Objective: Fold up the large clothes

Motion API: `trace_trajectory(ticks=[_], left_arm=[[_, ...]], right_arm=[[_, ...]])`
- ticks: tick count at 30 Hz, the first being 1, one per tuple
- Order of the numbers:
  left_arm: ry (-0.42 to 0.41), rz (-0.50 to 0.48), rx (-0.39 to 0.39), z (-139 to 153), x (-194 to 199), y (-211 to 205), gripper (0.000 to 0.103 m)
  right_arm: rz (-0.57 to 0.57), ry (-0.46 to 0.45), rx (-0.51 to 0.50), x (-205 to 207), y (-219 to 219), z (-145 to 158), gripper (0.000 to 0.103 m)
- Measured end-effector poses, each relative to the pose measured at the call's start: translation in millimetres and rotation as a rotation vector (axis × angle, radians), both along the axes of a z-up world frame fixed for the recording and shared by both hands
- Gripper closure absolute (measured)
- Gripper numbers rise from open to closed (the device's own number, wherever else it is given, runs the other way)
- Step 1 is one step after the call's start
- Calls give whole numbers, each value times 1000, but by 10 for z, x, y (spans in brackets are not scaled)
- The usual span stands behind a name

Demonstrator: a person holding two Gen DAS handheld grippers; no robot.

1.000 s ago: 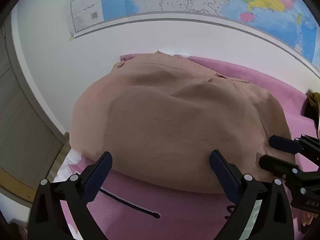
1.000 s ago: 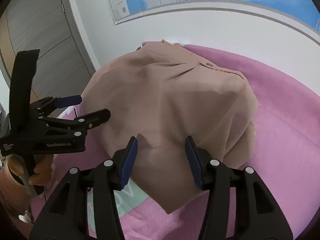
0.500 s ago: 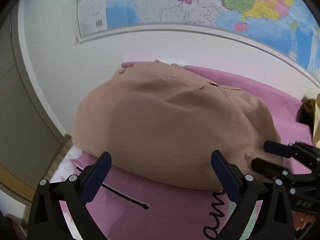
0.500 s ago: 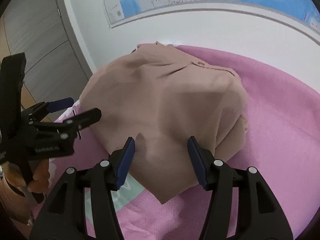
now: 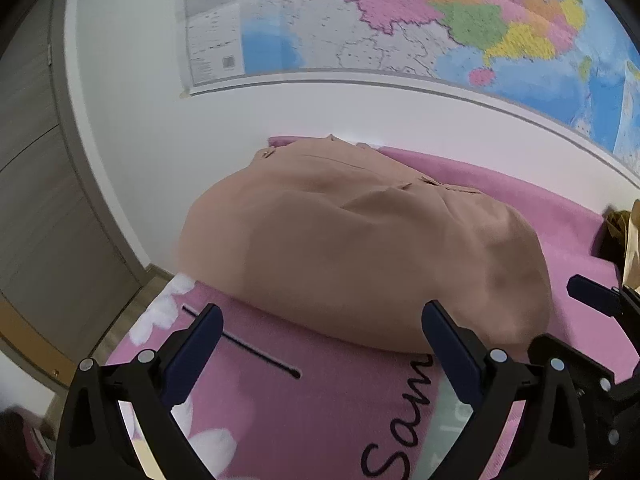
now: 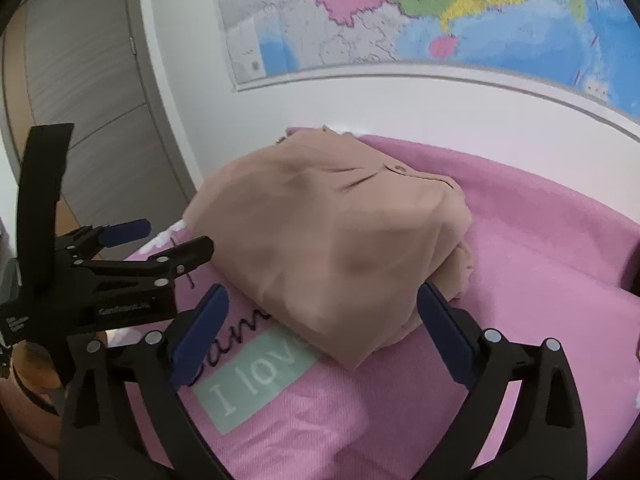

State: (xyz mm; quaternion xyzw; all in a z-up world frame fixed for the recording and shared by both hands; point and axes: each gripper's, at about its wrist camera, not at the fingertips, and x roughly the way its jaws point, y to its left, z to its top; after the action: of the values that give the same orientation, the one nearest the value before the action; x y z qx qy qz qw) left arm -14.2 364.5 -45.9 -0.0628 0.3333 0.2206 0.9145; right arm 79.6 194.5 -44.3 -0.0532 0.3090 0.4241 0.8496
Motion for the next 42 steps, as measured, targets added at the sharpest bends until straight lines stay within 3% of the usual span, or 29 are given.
trace_trajectory(ticks=[5,16,42], left_arm=[[-13,15,-25,28,-118,-48,7],[-36,19,-24,89,-322,-191,7],[-60,39,11,169,-576,-410,7]], right_arm=[[-15,-30,21,-133,-72,34,5],[-30,17,51,-279,-234,34,5],[1,-6,67,-507,-412,117,5]])
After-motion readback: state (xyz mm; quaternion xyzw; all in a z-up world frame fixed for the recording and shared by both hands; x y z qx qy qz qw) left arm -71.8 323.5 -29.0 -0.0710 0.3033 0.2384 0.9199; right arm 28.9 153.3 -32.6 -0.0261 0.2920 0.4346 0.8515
